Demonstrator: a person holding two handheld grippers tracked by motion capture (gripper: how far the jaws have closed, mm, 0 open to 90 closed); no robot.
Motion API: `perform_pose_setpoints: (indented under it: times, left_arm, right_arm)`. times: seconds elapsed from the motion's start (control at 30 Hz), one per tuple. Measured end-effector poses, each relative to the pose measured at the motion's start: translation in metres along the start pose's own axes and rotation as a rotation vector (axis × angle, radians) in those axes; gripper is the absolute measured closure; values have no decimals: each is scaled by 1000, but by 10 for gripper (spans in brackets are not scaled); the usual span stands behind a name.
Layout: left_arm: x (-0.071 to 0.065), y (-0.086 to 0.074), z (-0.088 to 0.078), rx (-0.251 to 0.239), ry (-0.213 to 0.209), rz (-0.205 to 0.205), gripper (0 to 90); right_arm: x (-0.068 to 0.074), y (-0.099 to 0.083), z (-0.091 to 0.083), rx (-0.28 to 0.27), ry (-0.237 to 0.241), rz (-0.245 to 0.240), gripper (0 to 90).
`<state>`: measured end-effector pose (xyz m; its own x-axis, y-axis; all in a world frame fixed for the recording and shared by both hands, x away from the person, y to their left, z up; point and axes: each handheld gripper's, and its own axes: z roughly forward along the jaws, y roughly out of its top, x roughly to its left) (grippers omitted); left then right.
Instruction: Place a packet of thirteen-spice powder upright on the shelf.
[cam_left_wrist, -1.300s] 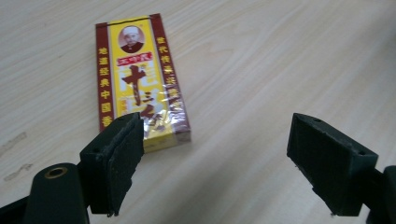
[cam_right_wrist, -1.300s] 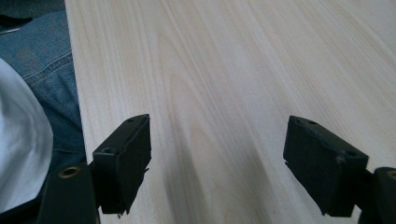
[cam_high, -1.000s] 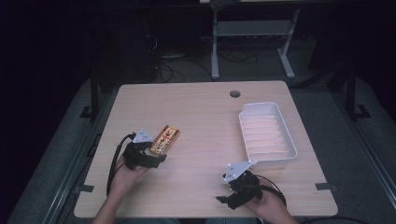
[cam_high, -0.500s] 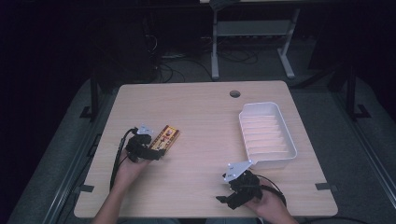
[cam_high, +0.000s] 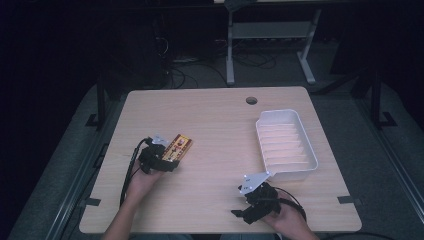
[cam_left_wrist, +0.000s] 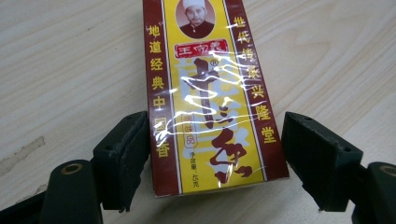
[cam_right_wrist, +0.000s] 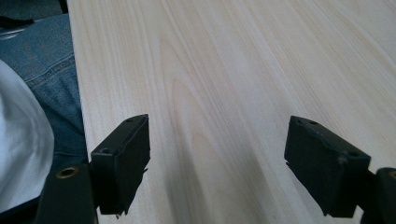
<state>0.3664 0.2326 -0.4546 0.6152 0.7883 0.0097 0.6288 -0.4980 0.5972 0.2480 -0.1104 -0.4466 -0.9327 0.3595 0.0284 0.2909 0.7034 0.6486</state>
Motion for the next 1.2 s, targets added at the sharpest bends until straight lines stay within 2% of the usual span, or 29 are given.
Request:
perform_pose_setpoints:
  times: [0.2, 0.4, 0.53, 0.77, 0.93, 1.2]
  left_arm:
    - [1, 0, 0, 4, 8, -2, 296]
    - [0, 0, -3, 8, 19, 19, 322]
    - [-1, 0, -6, 2, 16, 24, 326]
    - [-6, 0, -21, -34, 5, 45, 328]
    - [-10, 0, -29, -48, 17, 69, 332]
    - [-22, -2, -48, -114, 1, 98, 332]
  right_arm:
    - [0, 0, 0, -3, -2, 0, 216]
    - [0, 1, 0, -3, -7, 4, 213]
    - [-1, 3, -2, -24, -5, 17, 217]
    - [1, 6, -1, -27, 3, 15, 219]
    - [1, 7, 0, -30, 3, 20, 219]
    - [0, 14, -3, -56, 0, 31, 210]
